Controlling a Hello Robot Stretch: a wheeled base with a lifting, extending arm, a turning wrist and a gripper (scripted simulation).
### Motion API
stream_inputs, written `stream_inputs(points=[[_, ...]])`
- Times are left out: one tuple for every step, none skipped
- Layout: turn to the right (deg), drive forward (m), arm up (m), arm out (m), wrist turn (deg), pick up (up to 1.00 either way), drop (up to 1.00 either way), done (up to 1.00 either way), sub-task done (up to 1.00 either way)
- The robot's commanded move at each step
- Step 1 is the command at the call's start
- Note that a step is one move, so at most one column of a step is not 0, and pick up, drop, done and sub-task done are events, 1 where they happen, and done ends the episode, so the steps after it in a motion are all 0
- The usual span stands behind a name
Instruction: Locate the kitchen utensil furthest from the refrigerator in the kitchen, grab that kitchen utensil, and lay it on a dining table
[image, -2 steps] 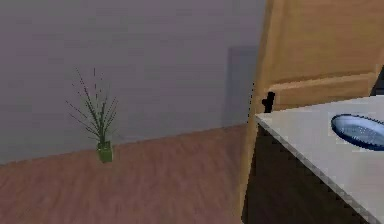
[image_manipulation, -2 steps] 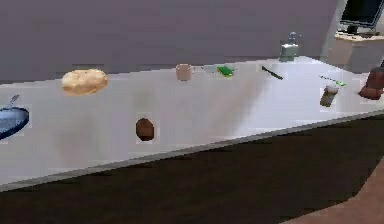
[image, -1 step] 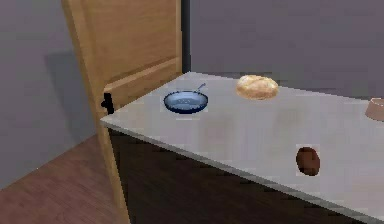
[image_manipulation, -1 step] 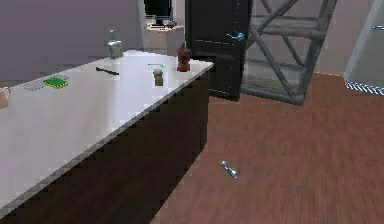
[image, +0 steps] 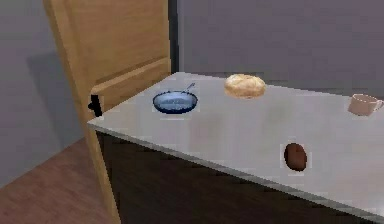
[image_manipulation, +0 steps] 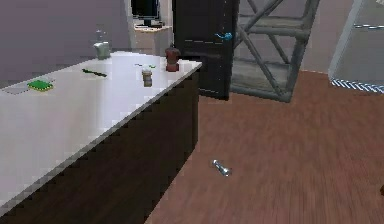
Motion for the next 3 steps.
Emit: stream_inputs(points=[[0.0, 0.35, 0.00, 0.00, 0.0, 0.00, 0.00, 0.00, 0.00], [-45.0, 0.00, 0.00, 0.00, 0.0, 0.00, 0.00, 0.00, 0.00], [-45.0, 0.00, 0.00, 0.00, 0.0, 0.00, 0.00, 0.00, 0.00]])
